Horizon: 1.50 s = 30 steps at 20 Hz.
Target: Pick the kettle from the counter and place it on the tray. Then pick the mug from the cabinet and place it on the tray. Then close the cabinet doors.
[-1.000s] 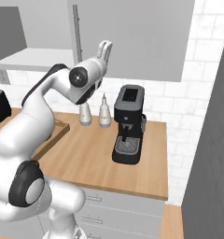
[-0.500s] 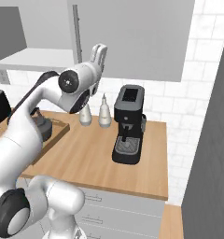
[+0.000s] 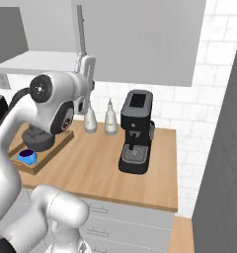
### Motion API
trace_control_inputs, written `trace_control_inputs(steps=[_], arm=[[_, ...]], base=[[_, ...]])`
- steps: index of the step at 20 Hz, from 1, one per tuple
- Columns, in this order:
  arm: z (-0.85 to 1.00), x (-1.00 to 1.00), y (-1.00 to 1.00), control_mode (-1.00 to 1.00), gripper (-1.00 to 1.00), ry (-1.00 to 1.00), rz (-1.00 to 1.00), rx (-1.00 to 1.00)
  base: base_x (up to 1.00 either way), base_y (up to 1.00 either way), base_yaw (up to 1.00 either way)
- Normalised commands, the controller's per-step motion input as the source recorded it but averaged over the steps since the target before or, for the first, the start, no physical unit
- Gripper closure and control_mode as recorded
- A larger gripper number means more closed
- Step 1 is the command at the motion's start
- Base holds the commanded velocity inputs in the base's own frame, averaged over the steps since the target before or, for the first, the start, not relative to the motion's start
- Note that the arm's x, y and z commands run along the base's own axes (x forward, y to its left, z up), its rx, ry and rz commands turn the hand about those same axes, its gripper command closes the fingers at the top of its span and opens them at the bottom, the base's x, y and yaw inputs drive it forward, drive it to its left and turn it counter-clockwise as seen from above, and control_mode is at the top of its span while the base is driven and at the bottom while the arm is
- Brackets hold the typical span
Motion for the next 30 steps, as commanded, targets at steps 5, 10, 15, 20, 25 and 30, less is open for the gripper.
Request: trace_control_inputs(steps=[5,10,15,20,25,30], arm=[[-0.02,-0.74,0.73,-1.00,1.00,0.17,0.00,-0.12],[-0.06,-0.69,0.76,-1.00,1.00,0.02,0.01,-0.07],[-0.07,-0.76,0.74,-1.00,1.00,0.00,0.07,-0.10],[-0.09,-0.66,0.63,-1.00,1.00,-0.08,0.11,-0.03],[-0.16,-0.46,0.69,-1.00,1.00,-0.10,0.04,-0.03],[-0.13,-0.40,0.71,-1.00,1.00,-0.08,0.00,-0.06]], base=[[0.00,0.00,0.00],[0.00,0.00,0.00],[0.00,0.00,0.00],[0.00,0.00,0.00],[0.00,0.00,0.00],[0.00,0.00,0.00]])
